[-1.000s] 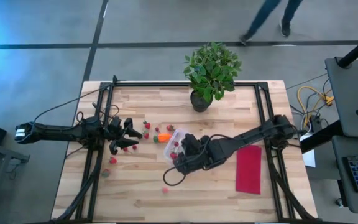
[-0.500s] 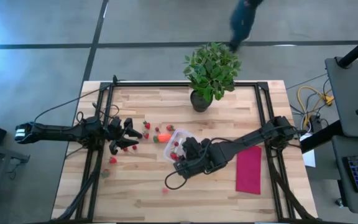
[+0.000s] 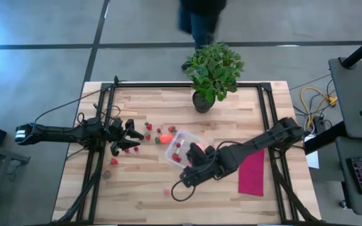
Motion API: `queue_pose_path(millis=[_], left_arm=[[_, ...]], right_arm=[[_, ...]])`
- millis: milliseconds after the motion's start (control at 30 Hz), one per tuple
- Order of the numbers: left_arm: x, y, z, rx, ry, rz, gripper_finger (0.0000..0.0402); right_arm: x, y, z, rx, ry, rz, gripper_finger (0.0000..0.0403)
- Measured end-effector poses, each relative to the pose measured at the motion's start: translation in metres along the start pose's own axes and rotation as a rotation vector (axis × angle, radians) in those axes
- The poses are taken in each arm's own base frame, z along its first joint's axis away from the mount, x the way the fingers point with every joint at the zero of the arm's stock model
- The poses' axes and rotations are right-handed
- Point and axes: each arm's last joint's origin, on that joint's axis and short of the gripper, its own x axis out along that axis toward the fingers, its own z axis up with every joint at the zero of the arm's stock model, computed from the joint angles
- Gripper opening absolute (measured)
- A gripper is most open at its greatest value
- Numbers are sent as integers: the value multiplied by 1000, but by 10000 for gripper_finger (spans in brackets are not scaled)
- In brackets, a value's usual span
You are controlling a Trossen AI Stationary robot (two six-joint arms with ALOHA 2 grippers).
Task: Pick and placing Produce into tupperware
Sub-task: Adjust the transparent bin
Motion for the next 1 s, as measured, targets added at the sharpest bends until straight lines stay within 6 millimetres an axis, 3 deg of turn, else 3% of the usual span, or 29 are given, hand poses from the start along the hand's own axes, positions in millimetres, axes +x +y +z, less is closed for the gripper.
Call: queue_pose_path(millis=[167, 267, 367, 433, 500, 633, 1000], left_arm=[[0, 0, 0, -11, -5, 6, 187], [0, 2, 2, -140, -54, 67, 187], [0, 2, 4, -251, -90, 98, 187], [0, 2, 4, -283, -105, 105, 187], [0, 2, 5, -280, -115, 96, 187], [0, 1, 6, -278, -123, 91, 187], [-1, 0, 9, -273, -150, 79, 187]], right_arm=[[-24, 23, 2, -334, -114, 230, 233], [-37, 16, 0, -416, -149, 246, 233], [-28, -3, -15, -422, -138, 224, 233], [-20, -18, -28, -412, -140, 272, 233], [-24, -34, -35, -409, -169, 434, 233], [-33, -75, -24, -424, -240, 712, 233], [-64, -208, 1, -370, -421, 493, 233]])
